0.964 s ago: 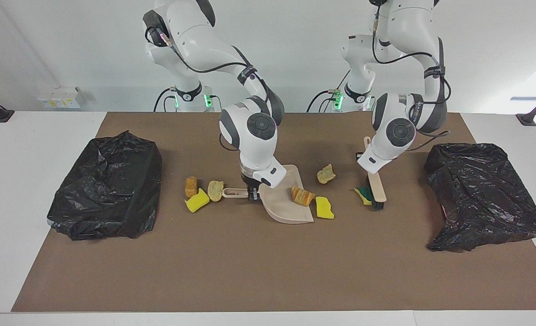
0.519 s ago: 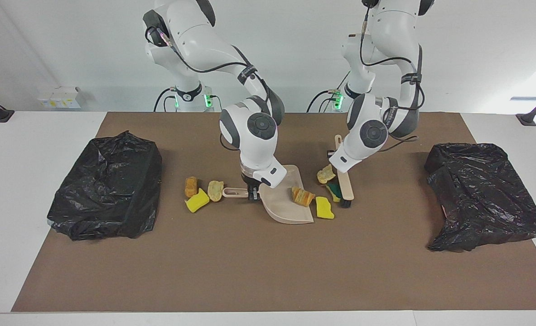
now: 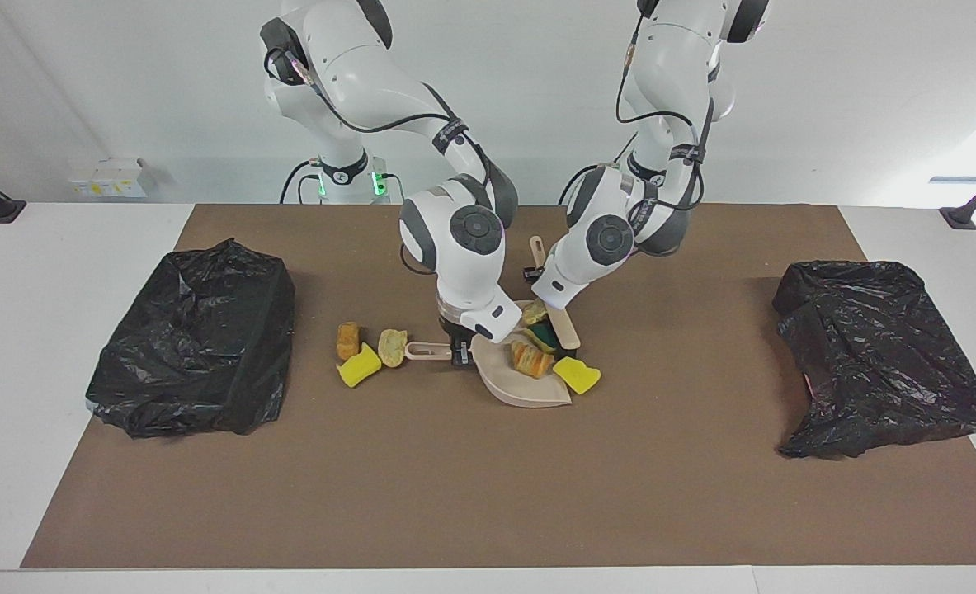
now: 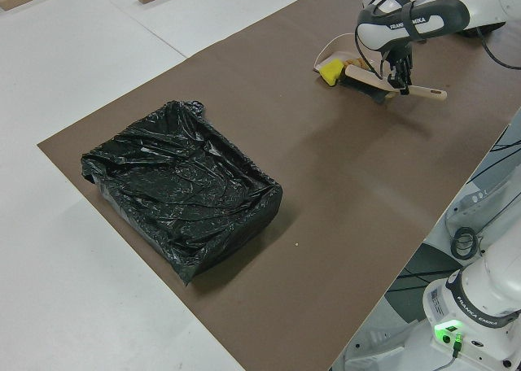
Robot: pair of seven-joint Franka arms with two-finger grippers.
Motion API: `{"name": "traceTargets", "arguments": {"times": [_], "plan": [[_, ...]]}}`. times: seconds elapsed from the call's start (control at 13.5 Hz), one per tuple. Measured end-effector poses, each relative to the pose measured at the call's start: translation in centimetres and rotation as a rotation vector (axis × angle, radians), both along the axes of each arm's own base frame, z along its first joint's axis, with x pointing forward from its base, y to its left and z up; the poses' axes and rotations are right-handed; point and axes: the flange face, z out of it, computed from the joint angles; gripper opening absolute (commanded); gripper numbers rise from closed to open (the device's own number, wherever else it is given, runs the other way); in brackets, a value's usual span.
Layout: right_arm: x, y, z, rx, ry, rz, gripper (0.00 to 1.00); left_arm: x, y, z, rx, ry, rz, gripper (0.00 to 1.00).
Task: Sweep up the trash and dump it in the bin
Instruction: 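Sweep the remaining scraps into the dustpan with the left gripper's brush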
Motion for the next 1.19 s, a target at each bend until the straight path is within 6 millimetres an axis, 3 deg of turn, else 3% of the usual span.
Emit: {"name": "traceTargets", "arguments": {"times": [0.22, 0.37, 0.52, 0.82, 0.96, 1.19], "plan": [[-0.1, 0.1, 0.0, 0.000, 0.002, 0.002, 0.00, 2.0, 1.2, 2.8, 0.016, -0.016, -0.026, 0.00], [-0.1, 0.1, 0.0, 0.001, 0.001, 0.002, 0.00, 3.8, 3.5, 4.8, 0.076, -0.041, -0.057, 0.00], [-0.1, 0.1, 0.0, 0.003, -0.001, 0.001, 0.00, 5.5, 6.0, 5.6, 0.095, -0.062, -0.044, 0.00], [-0.1, 0.1, 0.0, 0.004, -0.002, -0.001, 0.00, 7.6, 10.0, 4.9, 0.127, -0.102, -0.053, 0.00], [-0.1, 0.2, 0.0, 0.004, -0.003, -0.010, 0.00, 8.0, 10.6, 4.0, 0.176, -0.126, -0.083, 0.00], [-0.2, 0.2, 0.0, 0.004, -0.003, -0.014, 0.00, 8.5, 10.6, 1.0, 0.205, -0.118, -0.103, 0.00]]}}
